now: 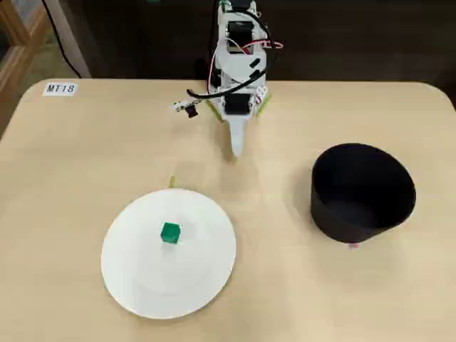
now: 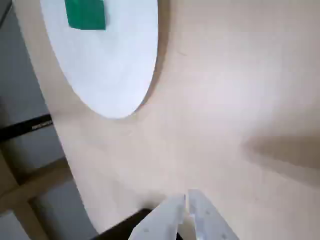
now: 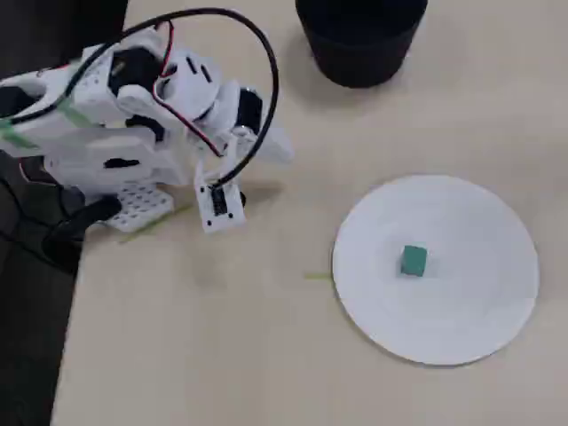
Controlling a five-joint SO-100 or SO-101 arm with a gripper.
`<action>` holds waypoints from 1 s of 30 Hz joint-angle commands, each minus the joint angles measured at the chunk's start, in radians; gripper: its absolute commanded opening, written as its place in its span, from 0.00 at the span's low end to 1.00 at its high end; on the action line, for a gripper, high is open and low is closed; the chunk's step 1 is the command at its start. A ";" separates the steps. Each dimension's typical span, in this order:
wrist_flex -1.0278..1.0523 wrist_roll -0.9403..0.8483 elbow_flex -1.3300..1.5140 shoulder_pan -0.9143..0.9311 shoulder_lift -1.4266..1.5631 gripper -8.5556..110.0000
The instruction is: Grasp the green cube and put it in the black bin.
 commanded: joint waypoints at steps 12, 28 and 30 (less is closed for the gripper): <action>0.043 0.067 -0.069 0.043 0.003 0.07; 0.305 -0.064 -1.031 0.236 -0.723 0.07; 0.287 -0.104 -1.022 0.261 -0.799 0.07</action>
